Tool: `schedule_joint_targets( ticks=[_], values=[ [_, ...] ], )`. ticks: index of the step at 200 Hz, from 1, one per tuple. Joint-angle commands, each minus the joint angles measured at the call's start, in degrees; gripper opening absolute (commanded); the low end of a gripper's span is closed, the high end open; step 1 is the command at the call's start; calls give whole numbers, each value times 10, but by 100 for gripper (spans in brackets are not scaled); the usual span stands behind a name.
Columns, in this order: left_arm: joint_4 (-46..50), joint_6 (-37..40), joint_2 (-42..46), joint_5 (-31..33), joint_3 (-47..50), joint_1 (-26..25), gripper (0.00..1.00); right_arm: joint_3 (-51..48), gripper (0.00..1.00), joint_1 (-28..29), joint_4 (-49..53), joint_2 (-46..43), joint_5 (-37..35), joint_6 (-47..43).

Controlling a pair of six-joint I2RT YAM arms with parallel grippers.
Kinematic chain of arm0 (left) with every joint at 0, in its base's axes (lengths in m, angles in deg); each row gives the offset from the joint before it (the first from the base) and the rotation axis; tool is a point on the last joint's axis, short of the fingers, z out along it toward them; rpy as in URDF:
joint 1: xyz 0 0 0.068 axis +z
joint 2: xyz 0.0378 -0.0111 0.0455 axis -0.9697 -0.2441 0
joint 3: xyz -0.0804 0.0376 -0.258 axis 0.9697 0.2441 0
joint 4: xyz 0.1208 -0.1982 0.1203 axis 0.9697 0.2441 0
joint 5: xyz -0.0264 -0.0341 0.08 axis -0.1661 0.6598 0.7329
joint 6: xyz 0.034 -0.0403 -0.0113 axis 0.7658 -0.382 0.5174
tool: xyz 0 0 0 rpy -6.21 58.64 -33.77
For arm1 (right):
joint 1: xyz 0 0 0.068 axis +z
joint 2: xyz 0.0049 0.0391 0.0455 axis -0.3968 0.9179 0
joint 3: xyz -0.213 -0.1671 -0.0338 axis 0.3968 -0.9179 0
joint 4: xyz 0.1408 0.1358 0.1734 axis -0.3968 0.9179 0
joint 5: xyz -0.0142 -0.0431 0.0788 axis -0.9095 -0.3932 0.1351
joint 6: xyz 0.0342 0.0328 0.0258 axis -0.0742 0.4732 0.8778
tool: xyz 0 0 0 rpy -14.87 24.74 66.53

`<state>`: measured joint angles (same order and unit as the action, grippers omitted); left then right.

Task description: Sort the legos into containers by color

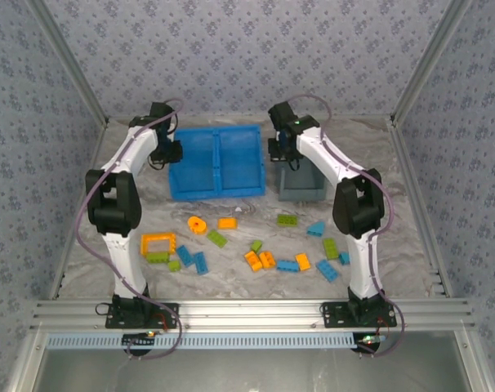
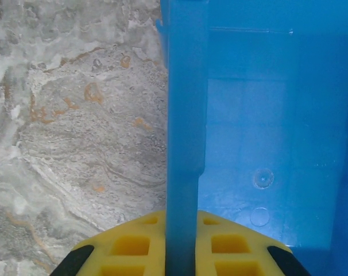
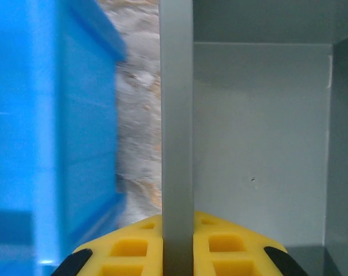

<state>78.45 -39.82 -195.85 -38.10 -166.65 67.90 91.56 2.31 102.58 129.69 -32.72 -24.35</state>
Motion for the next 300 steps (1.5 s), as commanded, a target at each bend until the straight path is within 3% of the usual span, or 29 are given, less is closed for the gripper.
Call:
schedule_joint_targets(
  ticks=[1,48,81,136,146,182,208,255,300],
  values=[
    [6,33,33,15,10,10,0,50,16,5,6,23,1,29],
    [6,41,32,13,12,17,0,125,17,17,31,72,15,37],
    [6,35,37,33,15,18,0,125,21,17,37,89,12,42],
    [10,11,34,-8,11,18,0,117,51,23,42,51,19,49],
    [5,7,39,-16,14,17,5,103,54,23,41,26,12,52],
    [-2,-6,62,-30,12,12,31,-1,62,17,30,-101,-35,66],
    [-12,-9,81,-41,12,4,40,-140,64,6,12,-221,-60,93],
    [-19,-17,76,-61,15,3,41,-384,70,-42,-21,-415,-50,129],
    [-63,-82,164,-61,86,26,44,-504,69,-157,-74,-471,7,111]
  ],
)
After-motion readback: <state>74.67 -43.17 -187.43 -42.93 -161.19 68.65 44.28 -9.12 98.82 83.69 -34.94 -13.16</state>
